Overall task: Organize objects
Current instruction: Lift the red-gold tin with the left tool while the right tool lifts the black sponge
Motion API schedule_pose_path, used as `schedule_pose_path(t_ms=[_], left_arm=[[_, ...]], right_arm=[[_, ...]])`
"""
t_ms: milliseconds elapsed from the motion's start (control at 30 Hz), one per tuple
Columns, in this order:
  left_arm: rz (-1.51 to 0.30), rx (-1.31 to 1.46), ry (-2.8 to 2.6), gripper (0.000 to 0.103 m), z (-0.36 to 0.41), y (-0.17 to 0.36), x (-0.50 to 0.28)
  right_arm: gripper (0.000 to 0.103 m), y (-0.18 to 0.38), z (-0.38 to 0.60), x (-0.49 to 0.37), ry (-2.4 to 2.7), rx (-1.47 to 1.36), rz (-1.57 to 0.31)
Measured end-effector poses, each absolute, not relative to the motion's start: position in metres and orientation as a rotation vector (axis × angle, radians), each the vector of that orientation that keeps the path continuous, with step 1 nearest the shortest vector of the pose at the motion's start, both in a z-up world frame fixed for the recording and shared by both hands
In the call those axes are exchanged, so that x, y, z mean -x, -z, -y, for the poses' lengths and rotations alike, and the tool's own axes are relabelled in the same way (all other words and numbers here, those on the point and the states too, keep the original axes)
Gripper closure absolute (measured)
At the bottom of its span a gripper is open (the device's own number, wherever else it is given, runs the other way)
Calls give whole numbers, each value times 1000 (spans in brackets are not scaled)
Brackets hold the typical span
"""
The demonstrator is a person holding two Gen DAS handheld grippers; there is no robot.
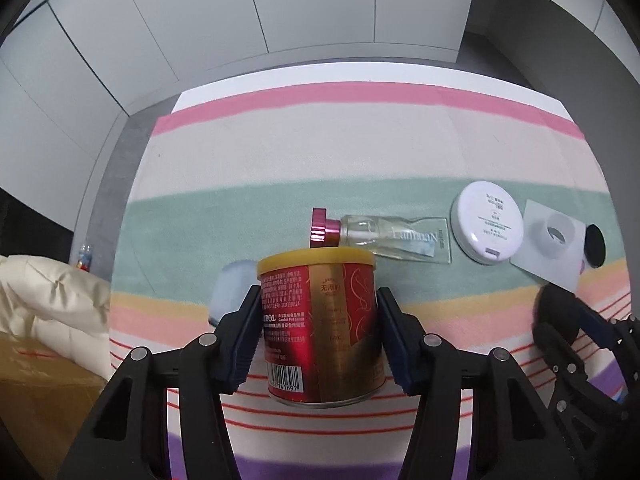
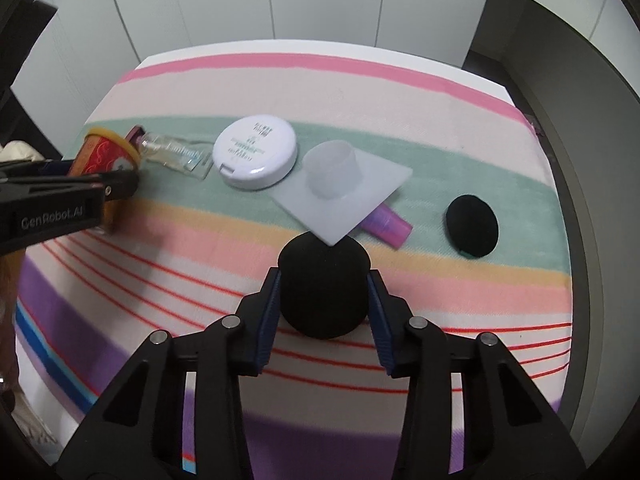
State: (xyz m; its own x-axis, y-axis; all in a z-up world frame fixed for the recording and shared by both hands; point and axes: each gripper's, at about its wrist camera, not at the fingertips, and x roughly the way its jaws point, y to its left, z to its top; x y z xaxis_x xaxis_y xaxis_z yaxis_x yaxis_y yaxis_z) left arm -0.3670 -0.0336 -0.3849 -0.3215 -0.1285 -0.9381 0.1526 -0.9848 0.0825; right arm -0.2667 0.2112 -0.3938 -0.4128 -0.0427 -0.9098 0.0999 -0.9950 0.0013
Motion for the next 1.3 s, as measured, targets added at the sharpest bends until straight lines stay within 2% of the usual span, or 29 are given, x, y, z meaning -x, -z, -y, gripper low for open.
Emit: schedule_pose_path(t_ms=[333, 533, 900, 1300], left_arm=[[-48, -1729, 2420, 47, 33, 371, 358], [-62, -1688, 2434, 47, 34, 340, 348], [-37, -1582, 2476, 47, 34, 256, 317], [-10, -1458, 2508, 47, 36, 130, 272]], right_arm=[[61, 366, -210, 257, 2581, -1625, -57], [61, 331, -212, 253, 2617, -1583, -67], [61, 247, -219, 236, 2674, -1495, -62], [61, 134, -226, 209, 2749, -1371, -100]])
